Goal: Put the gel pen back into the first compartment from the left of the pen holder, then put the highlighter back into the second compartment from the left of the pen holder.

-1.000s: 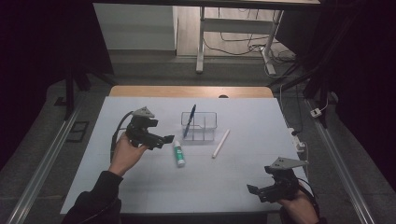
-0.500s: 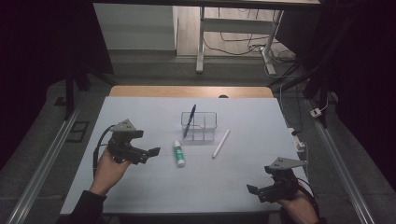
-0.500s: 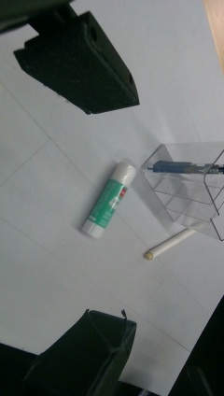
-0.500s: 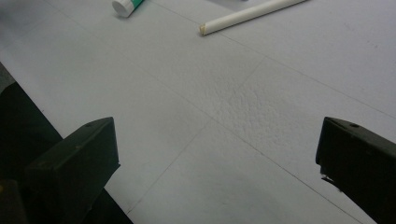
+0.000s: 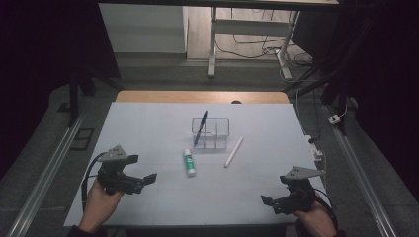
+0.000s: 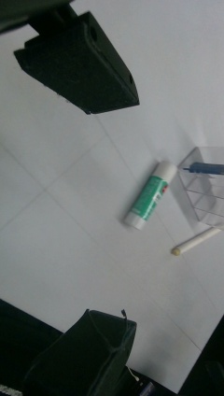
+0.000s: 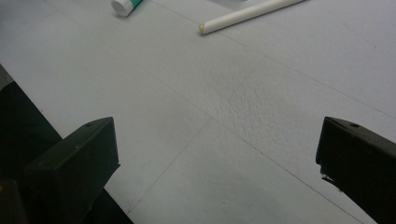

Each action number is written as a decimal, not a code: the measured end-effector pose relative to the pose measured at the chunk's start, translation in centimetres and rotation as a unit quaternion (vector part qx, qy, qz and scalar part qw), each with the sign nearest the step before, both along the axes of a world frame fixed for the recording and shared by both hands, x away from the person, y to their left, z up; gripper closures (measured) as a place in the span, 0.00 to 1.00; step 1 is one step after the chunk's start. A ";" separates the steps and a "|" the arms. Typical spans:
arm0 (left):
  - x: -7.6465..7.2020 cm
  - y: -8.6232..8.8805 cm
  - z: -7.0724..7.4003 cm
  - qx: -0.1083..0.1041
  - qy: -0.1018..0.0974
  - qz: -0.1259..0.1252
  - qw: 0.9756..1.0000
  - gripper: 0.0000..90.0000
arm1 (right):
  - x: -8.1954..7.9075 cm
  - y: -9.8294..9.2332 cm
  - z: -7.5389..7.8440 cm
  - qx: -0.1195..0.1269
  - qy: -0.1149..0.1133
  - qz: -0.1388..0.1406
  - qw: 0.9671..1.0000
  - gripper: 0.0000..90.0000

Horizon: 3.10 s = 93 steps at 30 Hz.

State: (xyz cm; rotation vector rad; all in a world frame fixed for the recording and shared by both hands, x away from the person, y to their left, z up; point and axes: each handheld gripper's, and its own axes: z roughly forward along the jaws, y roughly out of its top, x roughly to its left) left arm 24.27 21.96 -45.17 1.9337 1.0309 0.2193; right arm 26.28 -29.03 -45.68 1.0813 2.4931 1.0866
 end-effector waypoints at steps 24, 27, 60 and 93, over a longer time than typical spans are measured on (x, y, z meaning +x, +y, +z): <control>-4.5 2.5 -2.1 0.008 0.017 0.034 0.999 0.00 | 1.3 1.2 0.4 0.011 -0.017 0.008 1.000 0.00; -4.8 2.8 -2.3 0.006 0.020 0.040 0.999 0.00 | 1.8 1.7 0.5 0.011 -0.021 0.008 1.000 0.00; -5.5 3.6 -2.7 0.022 0.027 0.056 0.998 0.00 | 9.1 8.5 -2.3 -0.034 0.016 0.042 0.998 0.00; -5.5 3.6 -2.7 0.021 0.025 0.050 0.998 0.00 | 13.6 13.6 -4.1 -0.084 0.033 0.124 0.988 0.99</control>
